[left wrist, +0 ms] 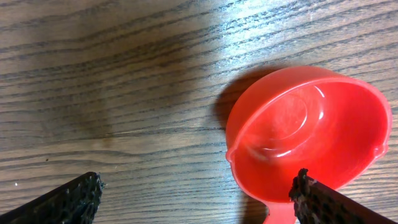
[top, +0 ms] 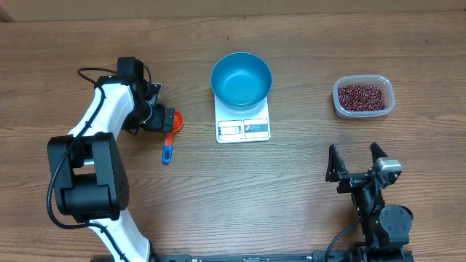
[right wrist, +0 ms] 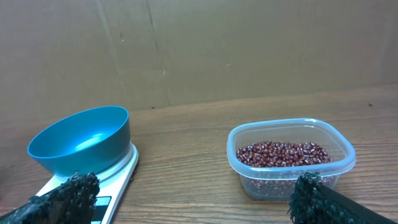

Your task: Scoop item into bowl and weigh 150g on scale

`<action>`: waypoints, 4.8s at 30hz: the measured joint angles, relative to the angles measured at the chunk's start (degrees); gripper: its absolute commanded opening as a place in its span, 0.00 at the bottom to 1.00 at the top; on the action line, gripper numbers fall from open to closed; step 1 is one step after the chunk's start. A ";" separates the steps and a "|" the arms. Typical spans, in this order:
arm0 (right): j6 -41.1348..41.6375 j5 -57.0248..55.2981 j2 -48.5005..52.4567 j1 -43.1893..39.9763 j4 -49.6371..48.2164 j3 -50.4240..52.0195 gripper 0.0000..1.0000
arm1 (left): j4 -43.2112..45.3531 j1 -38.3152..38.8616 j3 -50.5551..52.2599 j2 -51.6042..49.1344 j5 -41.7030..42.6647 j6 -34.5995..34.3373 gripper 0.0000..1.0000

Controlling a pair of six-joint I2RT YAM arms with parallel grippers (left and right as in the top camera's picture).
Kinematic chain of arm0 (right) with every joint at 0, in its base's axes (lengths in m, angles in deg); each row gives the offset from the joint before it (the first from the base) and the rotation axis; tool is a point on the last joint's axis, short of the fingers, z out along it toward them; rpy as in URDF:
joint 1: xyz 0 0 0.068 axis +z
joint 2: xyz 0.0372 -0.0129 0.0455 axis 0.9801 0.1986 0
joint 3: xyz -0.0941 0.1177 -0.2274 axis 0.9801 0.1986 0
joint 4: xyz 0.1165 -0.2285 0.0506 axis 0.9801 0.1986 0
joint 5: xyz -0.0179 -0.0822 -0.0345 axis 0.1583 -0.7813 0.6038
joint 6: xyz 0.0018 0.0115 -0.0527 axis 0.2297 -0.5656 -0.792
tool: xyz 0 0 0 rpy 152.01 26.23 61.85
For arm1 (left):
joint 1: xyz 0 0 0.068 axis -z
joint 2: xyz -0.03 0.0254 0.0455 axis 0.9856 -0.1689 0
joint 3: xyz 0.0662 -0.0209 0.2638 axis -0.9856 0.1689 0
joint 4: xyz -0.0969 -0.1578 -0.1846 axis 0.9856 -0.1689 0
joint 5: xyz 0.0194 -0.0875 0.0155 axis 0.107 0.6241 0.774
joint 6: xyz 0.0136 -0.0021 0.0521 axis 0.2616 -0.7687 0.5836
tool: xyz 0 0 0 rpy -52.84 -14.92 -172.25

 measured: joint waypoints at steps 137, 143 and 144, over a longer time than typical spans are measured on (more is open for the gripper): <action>0.00 0.00 0.00 0.00 0.02 0.00 1.00 | 5.42 0.00 1.57 -0.33 -1.99 0.42 0.99; 0.00 0.02 0.00 0.00 0.00 0.00 1.00 | 5.42 0.00 1.57 -0.33 -1.97 0.42 1.00; 0.02 0.02 0.00 0.00 0.00 0.00 1.00 | 5.42 0.00 1.57 -0.33 -1.97 0.42 1.00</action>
